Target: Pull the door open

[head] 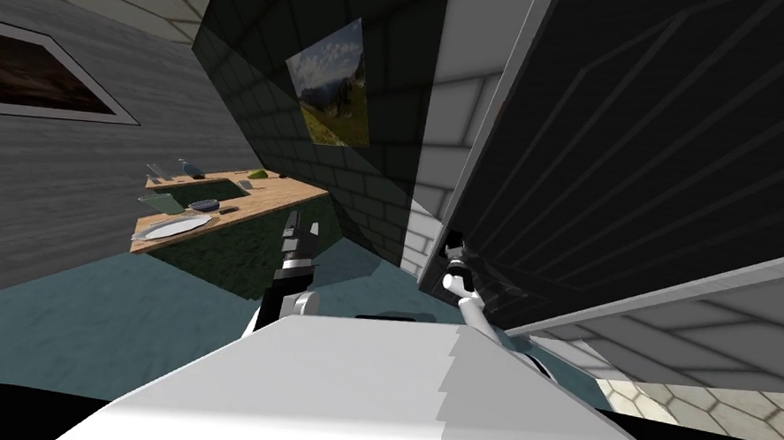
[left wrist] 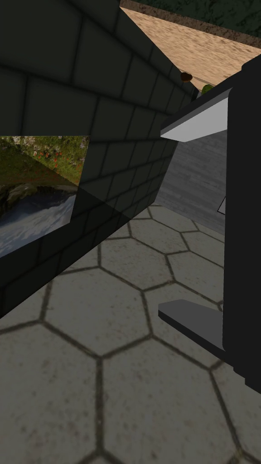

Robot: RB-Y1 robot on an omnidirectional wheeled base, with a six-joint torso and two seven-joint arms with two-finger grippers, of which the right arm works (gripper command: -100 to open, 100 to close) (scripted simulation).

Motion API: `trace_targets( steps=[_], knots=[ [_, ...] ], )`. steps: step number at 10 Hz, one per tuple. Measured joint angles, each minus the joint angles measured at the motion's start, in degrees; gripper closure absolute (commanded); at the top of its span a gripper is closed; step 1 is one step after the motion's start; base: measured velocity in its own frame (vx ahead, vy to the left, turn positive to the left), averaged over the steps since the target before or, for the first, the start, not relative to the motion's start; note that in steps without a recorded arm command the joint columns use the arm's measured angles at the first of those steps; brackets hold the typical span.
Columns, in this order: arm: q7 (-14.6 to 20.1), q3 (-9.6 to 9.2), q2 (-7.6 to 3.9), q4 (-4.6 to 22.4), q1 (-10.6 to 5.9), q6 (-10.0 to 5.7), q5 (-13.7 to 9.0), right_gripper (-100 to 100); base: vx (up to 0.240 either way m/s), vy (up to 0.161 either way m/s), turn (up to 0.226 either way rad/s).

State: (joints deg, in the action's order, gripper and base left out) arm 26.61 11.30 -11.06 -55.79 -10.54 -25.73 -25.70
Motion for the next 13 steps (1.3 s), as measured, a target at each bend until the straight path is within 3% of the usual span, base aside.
trace_targets(
  steps=[13],
  knots=[
    [17.04,2.21,7.80,-3.74,-0.83,0.19,-14.66,-100,-0.092,-0.028,0.066]
  ],
)
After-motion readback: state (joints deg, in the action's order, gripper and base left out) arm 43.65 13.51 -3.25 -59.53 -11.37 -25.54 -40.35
